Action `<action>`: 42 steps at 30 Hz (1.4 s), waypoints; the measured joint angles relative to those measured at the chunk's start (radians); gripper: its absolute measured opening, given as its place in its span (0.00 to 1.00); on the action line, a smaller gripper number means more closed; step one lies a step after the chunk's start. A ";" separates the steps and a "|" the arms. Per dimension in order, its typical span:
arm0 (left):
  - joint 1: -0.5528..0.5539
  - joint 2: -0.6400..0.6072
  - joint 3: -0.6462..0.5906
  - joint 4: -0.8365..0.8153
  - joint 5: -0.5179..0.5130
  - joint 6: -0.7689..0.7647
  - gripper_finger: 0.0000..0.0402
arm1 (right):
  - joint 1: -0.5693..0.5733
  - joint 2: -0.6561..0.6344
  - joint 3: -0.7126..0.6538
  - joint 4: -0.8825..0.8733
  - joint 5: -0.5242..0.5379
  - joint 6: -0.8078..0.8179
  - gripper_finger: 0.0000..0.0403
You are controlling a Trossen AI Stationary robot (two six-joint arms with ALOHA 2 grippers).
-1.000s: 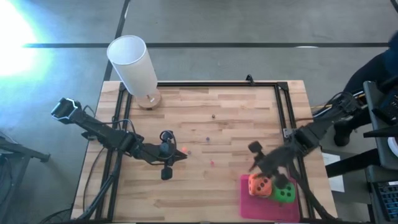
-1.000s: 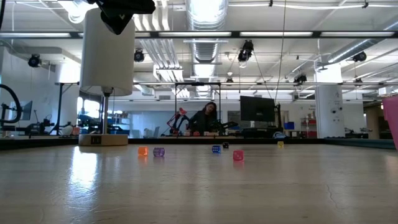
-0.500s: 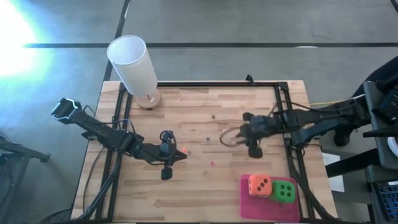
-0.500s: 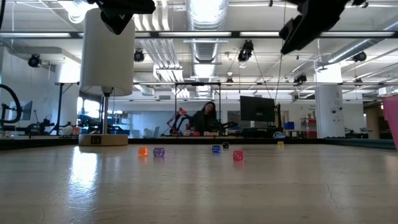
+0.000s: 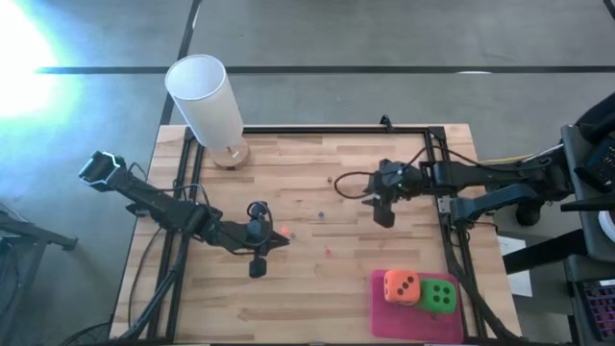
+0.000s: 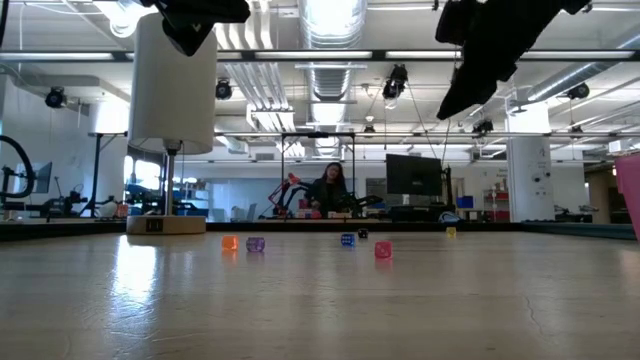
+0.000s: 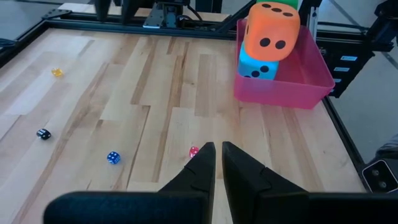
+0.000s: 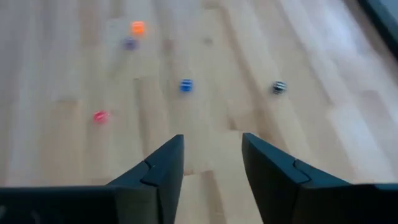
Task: Pick & Place Dice
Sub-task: Put the small yellow die into the bin
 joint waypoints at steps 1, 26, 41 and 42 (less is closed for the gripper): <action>0.001 0.000 0.000 0.000 0.000 0.000 0.09 | -0.006 0.000 -0.007 0.004 0.030 0.024 0.41; 0.001 0.000 0.000 -0.002 0.000 0.000 0.09 | -0.371 0.290 -0.058 -0.021 0.179 0.424 0.46; 0.002 0.000 0.000 -0.001 0.000 -0.027 0.09 | -0.372 0.397 -0.058 0.118 0.353 0.749 0.46; 0.002 0.000 0.000 -0.001 0.000 -0.027 0.09 | -0.373 0.412 -0.058 0.119 0.370 0.753 0.45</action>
